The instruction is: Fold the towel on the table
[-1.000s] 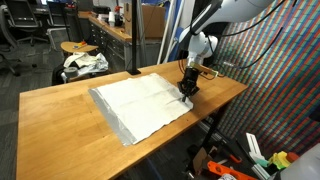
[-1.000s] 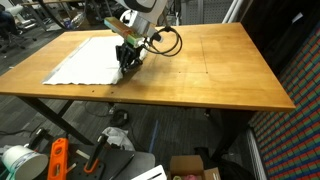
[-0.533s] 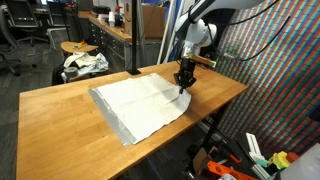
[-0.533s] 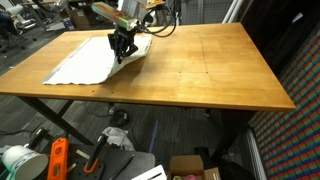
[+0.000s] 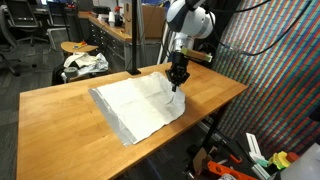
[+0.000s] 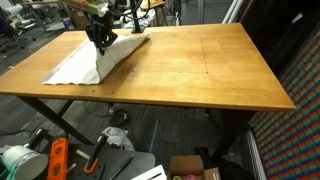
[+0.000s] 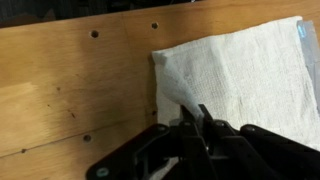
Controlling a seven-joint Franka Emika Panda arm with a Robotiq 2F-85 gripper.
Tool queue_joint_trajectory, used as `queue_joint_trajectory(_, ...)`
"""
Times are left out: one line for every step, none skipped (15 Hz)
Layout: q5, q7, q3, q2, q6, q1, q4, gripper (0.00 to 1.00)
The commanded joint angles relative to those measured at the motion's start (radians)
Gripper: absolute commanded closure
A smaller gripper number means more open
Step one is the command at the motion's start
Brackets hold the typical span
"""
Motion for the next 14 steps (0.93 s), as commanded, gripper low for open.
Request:
queue_joint_trajectory(-0.031,0.062,0.033,-0.091,0.113,0.051,-0.115,0.86)
queue_joint_trajectory(-0.037,0.079,0.043,-0.099,0.133,0.064,-0.13,0.86)
queue_joint_trajectory(-0.042,0.098,0.052,-0.098,0.148,0.077,-0.135,0.87)
queue_joint_trajectory(-0.041,0.117,0.06,-0.1,0.162,0.086,-0.138,0.87)
queue_joint_trajectory(-0.047,0.133,0.066,-0.099,0.164,0.095,-0.138,0.87)
queue_joint_trajectory(-0.05,0.147,0.071,-0.103,0.169,0.103,-0.141,0.87)
queue_joint_trajectory(-0.054,0.157,0.077,-0.103,0.175,0.111,-0.143,0.86)
queue_joint_trajectory(-0.059,0.168,0.081,-0.104,0.179,0.117,-0.145,0.87)
queue_joint_trajectory(-0.064,0.176,0.085,-0.103,0.18,0.124,-0.146,0.87)
queue_joint_trajectory(-0.069,0.183,0.089,-0.104,0.178,0.128,-0.147,0.87)
queue_joint_trajectory(-0.072,0.186,0.093,-0.106,0.179,0.133,-0.151,0.87)
queue_joint_trajectory(-0.075,0.19,0.097,-0.107,0.181,0.137,-0.155,0.87)
queue_joint_trajectory(-0.078,0.192,0.101,-0.108,0.183,0.141,-0.159,0.87)
queue_joint_trajectory(-0.081,0.196,0.105,-0.112,0.182,0.146,-0.163,0.87)
